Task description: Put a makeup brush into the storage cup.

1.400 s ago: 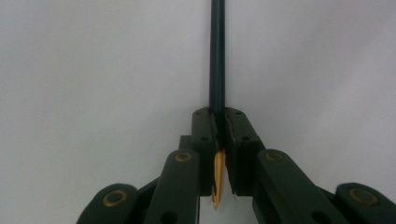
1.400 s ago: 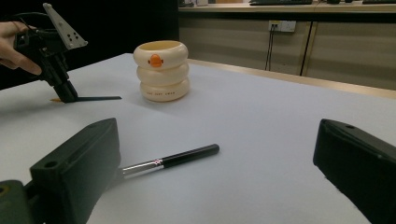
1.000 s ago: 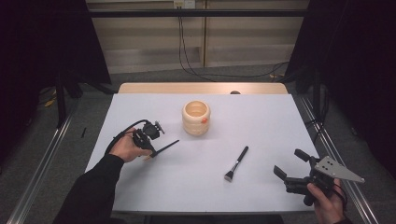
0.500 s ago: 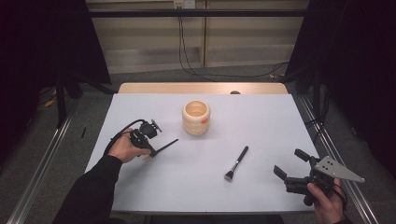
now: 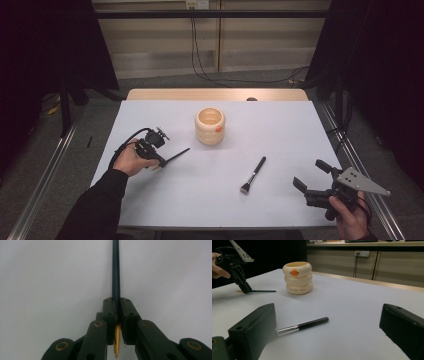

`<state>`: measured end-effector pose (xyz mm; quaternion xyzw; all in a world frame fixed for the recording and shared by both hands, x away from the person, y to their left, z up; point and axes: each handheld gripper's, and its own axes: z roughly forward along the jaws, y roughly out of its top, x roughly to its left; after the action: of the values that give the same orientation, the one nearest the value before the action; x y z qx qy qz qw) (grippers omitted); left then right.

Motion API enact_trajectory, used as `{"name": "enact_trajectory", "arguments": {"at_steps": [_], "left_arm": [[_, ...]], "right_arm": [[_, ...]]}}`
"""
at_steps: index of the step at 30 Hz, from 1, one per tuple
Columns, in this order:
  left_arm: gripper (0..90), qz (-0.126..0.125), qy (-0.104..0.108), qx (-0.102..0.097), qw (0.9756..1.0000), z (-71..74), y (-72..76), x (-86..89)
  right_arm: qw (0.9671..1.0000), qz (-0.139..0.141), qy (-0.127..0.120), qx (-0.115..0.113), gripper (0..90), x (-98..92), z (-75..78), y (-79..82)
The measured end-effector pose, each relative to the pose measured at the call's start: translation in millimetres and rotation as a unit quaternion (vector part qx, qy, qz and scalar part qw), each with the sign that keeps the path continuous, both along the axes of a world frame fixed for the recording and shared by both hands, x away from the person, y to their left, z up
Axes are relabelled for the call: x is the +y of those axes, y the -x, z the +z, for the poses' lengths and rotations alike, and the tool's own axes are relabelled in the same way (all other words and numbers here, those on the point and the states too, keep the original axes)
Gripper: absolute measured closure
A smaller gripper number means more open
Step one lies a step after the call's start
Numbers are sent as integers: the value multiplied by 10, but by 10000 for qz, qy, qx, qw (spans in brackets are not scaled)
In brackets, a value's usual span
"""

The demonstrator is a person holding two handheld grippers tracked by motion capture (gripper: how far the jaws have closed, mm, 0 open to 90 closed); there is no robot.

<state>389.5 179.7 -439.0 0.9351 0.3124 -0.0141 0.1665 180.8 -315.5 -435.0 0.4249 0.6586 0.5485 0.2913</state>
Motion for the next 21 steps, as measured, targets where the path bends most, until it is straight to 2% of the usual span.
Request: {"name": "enact_trajectory", "arguments": {"at_steps": [1,4,5,6,8,12,16,19,20,21], "left_arm": [[835,27,119,-41,9999,7,13,8],[835,43,238,-45,9997,38,47,31],[835,88,296,-105,9995,40,68,32],[835,7,254,-73,9996,56,68,44],[835,65,396,-141,9991,76,95,59],[835,185,721,-294,9968,118,141,106],[835,234,978,-323,9944,124,188,146],[835,241,1068,-407,9932,137,213,170],[835,283,1182,-449,9916,148,235,171],[835,221,1181,-455,9917,156,239,175]], "right_arm": [[10000,1,-1,0,4,0,0,0],[10000,-2,3,-12,5,0,0,-2],[10000,-4,3,-12,5,2,-1,-2],[10000,-5,1,-8,4,2,0,-1],[10000,-5,-4,-2,4,2,0,0],[10000,19,15,-9,5,-5,-1,-3],[10000,7,5,-9,5,-4,-1,-3],[10000,19,12,-1,5,-3,0,-1],[10000,22,11,-1,5,-4,-1,-2],[10000,17,15,-5,5,-5,-1,-4]]}}
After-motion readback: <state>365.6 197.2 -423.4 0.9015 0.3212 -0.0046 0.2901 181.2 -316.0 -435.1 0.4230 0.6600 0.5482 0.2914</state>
